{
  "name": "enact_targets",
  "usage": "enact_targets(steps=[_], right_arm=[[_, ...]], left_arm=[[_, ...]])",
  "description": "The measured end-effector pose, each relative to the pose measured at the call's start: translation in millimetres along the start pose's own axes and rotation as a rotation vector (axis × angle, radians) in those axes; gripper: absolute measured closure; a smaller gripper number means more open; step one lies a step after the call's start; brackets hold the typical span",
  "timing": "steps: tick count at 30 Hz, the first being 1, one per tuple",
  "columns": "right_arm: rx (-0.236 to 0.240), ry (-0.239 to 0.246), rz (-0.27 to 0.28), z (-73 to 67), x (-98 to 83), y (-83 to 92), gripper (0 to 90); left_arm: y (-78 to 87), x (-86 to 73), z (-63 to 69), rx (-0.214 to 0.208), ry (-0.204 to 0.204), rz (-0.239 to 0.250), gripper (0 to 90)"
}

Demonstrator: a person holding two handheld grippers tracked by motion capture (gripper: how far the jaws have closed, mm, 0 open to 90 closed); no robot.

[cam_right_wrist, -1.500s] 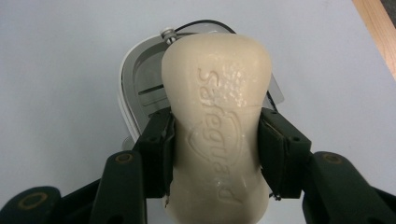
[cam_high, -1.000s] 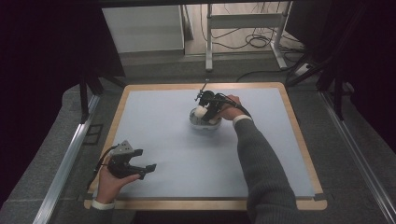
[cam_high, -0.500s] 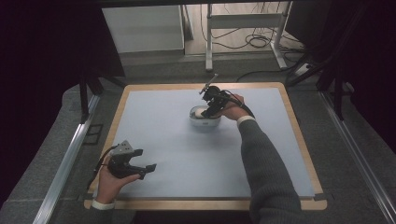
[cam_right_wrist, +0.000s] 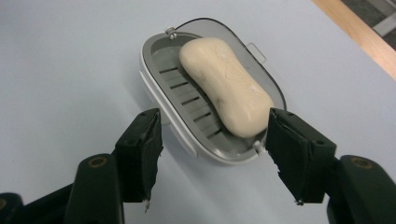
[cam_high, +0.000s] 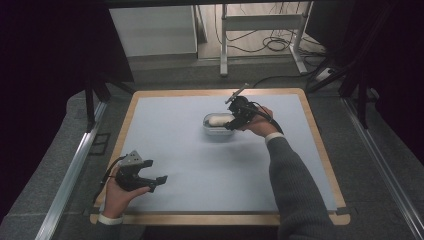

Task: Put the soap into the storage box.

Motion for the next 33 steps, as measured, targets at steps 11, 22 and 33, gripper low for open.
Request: enact_targets(steps=[11,22,33], right_arm=[[-0.059,-0.137,0.083,-1.8,-42.0,21.6,31.8],[-0.071,-0.247,0.213,-19.6,-107.8,49.8,31.2],[-0.129,-0.265,0.265,-29.7,-148.8,69.7,30.5]], left_arm=[[-1.5,-0.1,1.2,0.004,-0.007,-0.009,13.5],[-3.1,-0.1,2.2,0.009,-0.013,-0.017,13.5],[-4.6,-0.1,3.2,0.013,-0.016,-0.021,13.5]])
Point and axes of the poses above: each handheld gripper's, and its own axes: y roughly backward along the jaws, x roughly out of its top, z roughly to its right, the point moved 7 cm from there along -y, roughly forward along the jaws, and after that the axes turned 1 degree about x, right-handed, at the moved point
